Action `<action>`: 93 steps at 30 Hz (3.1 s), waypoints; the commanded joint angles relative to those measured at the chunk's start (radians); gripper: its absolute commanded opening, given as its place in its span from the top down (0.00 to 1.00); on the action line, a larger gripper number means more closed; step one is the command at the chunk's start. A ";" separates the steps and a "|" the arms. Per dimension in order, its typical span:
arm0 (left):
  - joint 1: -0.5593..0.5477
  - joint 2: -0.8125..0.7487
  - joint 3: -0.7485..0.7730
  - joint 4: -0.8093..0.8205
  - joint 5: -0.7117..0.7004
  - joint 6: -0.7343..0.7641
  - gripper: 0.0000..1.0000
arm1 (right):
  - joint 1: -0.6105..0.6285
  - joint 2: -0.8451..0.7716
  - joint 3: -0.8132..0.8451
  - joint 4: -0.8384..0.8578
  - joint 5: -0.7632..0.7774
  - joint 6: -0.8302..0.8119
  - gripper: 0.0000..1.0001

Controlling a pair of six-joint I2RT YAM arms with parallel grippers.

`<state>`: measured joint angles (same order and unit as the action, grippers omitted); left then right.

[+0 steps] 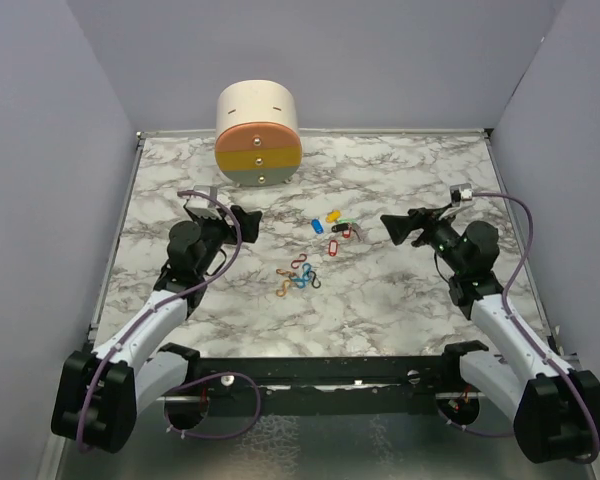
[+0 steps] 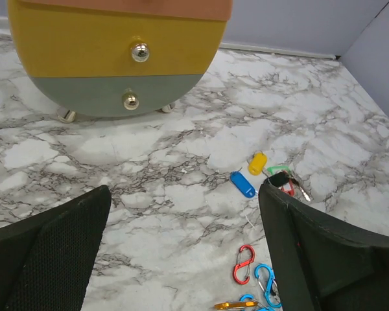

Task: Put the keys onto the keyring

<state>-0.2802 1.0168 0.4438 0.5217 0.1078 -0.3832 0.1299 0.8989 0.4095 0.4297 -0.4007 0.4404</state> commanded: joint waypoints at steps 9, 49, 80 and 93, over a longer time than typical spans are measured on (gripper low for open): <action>-0.004 -0.134 -0.091 0.045 -0.139 -0.136 0.01 | 0.000 0.050 0.073 -0.161 0.115 -0.055 0.00; -0.444 0.115 0.050 -0.283 -0.444 -0.094 0.13 | 0.430 0.462 0.358 -0.348 0.557 -0.196 0.00; -0.760 0.378 0.083 -0.261 -0.569 -0.243 0.11 | 0.438 0.354 0.324 -0.378 0.624 -0.177 0.00; -0.754 0.421 0.098 -0.242 -0.625 -0.195 0.08 | 0.438 0.358 0.320 -0.370 0.626 -0.177 0.00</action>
<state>-1.0359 1.4097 0.5114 0.2531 -0.4808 -0.5957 0.5621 1.2713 0.7364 0.0601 0.1967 0.2569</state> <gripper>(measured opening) 0.917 0.997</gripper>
